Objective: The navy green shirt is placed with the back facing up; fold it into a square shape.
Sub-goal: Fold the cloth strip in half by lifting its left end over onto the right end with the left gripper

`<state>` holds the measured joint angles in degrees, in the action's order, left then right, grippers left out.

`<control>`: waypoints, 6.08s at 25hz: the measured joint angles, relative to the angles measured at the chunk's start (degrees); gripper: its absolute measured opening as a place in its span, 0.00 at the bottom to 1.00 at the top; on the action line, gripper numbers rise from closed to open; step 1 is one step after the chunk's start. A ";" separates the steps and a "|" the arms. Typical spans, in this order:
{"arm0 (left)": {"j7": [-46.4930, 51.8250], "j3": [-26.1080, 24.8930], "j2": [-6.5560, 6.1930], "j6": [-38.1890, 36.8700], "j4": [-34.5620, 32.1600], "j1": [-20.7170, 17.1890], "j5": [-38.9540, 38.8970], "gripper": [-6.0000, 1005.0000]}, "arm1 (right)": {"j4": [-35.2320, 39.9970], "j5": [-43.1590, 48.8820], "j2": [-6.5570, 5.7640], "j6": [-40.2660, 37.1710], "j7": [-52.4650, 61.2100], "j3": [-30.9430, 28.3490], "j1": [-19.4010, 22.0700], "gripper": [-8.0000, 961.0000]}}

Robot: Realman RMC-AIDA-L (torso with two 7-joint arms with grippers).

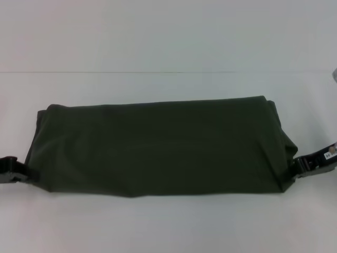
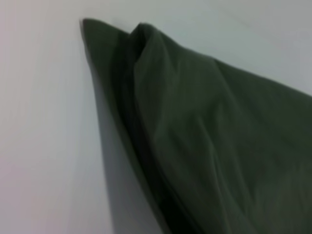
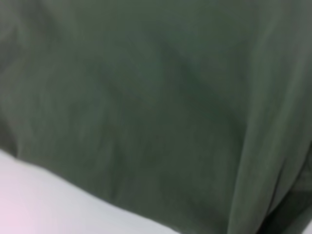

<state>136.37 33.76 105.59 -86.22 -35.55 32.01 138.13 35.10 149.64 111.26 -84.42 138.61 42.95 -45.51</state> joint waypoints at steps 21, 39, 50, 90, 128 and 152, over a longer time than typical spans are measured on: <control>-0.51 -3.88 -1.24 -15.20 -2.50 -1.82 6.10 0.04 | 0.70 0.04 0.69 -12.32 -7.29 6.27 1.02 0.02; 0.08 -4.94 -1.29 -12.30 -2.55 -1.35 6.09 0.04 | 10.15 2.78 0.21 -20.23 -4.62 0.09 -0.17 0.31; 0.18 -4.89 -0.95 -12.34 -2.14 -1.77 6.02 0.04 | 11.06 -12.73 1.24 -16.20 -22.59 -5.62 1.59 0.82; 8.99 -16.55 -1.77 -14.32 -5.40 -4.55 3.50 0.67 | -4.20 -27.53 8.98 3.46 -74.79 0.57 6.25 0.96; -0.22 -0.80 -0.97 5.65 1.57 1.27 8.48 0.79 | -8.30 -28.18 9.06 7.55 -77.96 0.73 5.60 0.96; -0.58 -0.72 -0.45 7.71 1.62 1.05 8.92 0.78 | -8.39 -28.18 9.06 7.60 -77.96 0.82 5.61 0.96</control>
<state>135.80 33.04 105.14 -78.51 -33.92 33.05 147.05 26.71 121.46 120.32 -76.82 60.65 43.77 -39.90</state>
